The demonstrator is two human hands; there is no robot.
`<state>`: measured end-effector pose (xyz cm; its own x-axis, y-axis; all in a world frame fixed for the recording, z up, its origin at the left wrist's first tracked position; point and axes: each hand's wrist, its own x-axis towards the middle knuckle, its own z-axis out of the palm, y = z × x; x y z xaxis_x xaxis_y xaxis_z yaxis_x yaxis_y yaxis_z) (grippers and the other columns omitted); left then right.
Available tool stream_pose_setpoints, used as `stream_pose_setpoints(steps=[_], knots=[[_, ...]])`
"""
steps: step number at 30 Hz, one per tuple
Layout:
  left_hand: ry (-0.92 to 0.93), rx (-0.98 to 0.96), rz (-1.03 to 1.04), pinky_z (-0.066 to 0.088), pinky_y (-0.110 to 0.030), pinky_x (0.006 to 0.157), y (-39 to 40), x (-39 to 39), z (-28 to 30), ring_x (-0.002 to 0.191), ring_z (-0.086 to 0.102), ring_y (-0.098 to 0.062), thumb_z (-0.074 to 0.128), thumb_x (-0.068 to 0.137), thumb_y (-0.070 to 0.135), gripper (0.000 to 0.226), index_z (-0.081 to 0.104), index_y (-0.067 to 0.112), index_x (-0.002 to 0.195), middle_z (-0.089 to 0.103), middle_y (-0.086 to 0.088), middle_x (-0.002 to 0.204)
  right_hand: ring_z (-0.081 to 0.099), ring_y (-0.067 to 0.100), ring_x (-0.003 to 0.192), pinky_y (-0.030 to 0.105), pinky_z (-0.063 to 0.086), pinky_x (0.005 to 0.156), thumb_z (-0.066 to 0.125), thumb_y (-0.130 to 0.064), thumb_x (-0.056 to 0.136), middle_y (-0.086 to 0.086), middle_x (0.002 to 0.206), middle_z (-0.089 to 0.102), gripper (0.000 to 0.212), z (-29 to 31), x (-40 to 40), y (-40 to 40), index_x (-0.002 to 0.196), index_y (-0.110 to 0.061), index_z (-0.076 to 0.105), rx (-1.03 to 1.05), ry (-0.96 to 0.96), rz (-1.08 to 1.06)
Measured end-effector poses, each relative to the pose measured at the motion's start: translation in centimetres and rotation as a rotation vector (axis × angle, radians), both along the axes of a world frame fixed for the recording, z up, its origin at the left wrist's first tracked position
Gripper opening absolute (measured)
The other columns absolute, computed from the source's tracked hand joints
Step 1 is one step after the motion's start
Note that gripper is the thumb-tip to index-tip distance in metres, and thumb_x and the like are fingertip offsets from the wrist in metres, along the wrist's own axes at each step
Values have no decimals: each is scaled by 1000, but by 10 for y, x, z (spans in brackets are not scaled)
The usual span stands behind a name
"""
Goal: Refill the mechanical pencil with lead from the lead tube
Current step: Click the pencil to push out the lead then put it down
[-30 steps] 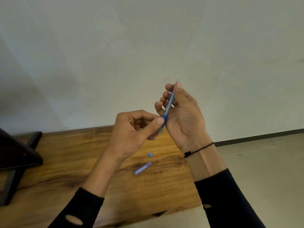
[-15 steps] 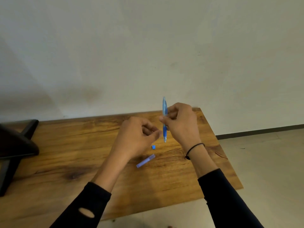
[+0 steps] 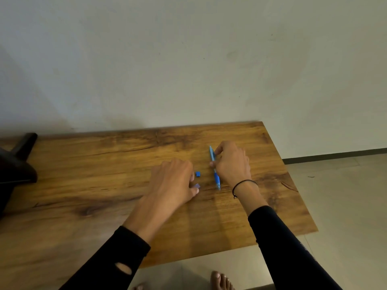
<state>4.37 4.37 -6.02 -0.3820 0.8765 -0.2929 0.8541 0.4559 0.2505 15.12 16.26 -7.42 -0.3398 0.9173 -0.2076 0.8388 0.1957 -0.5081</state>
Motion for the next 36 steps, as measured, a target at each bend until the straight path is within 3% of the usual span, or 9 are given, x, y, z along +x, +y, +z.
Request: stream_pose_setpoints(steps=[2, 8, 12, 16, 22, 25, 28, 32, 36], knots=[[17, -23, -9, 56, -41, 90, 0, 0, -1, 109, 69, -21, 80, 92, 52, 30, 70, 32, 111, 73, 7, 113, 69, 32, 99, 42, 55, 77, 85, -19, 89, 10, 112, 68, 30, -2, 0, 1, 109, -20, 62, 7, 2, 12], [60, 33, -3, 42, -37, 75, -1, 8, 0, 107, 71, -23, 73, 99, 41, 15, 73, 27, 102, 76, 4, 109, 69, 29, 93, 42, 54, 74, 84, -22, 89, 6, 103, 69, 31, 0, 0, 1, 109, -22, 60, 31, 20, 66], [17, 117, 65, 49, -36, 73, -3, -6, 3, 97, 75, -27, 72, 95, 42, 21, 77, 24, 85, 80, 3, 94, 69, 21, 85, 41, 58, 72, 65, 0, 91, -9, 81, 67, 24, 7, 0, -2, 100, -23, 67, 132, 88, 333], [-103, 160, 175, 44, -32, 58, -7, -29, 6, 74, 72, -23, 73, 87, 36, 26, 76, 18, 68, 73, 4, 65, 66, 34, 103, 44, 54, 78, 67, -2, 92, 3, 104, 65, 21, 4, -4, -16, 105, -18, 69, 166, -68, 642], [-319, 218, 235, 62, -36, 67, -8, -40, 7, 70, 78, -16, 76, 92, 34, 25, 70, 28, 68, 80, 7, 72, 64, 34, 104, 39, 43, 71, 71, -5, 95, 10, 109, 64, 12, -2, -5, -20, 98, -13, 63, 270, -103, 665], [-425, 246, 212, 68, -45, 78, -8, -39, 5, 67, 79, -7, 72, 99, 30, 19, 71, 25, 80, 83, 10, 72, 70, 27, 90, 44, 58, 76, 73, -2, 93, 6, 94, 72, 12, 4, -4, -12, 92, -13, 68, 127, 119, 518], [-514, 287, 216, 69, -50, 78, -7, -39, 4, 66, 80, -6, 68, 105, 29, 12, 68, 25, 93, 83, 17, 73, 74, 16, 70, 31, 64, 65, 79, -1, 90, 5, 80, 75, 14, 14, -3, -3, 92, -12, 72, -75, 433, 319], [-579, 309, 231, 70, -54, 71, -7, -36, 5, 70, 83, -18, 64, 107, 31, 10, 66, 25, 100, 82, 18, 75, 79, 25, 75, 31, 65, 65, 80, 4, 89, 17, 83, 78, 10, 16, -3, -2, 94, -4, 75, -231, 649, 268], [-562, 314, 235, 70, -51, 73, -7, -35, 4, 70, 83, -18, 64, 107, 34, 11, 66, 26, 100, 82, 20, 76, 79, 28, 76, 35, 67, 70, 79, 6, 89, 23, 87, 78, 8, 14, -2, 0, 96, 2, 76, -306, 702, 265]])
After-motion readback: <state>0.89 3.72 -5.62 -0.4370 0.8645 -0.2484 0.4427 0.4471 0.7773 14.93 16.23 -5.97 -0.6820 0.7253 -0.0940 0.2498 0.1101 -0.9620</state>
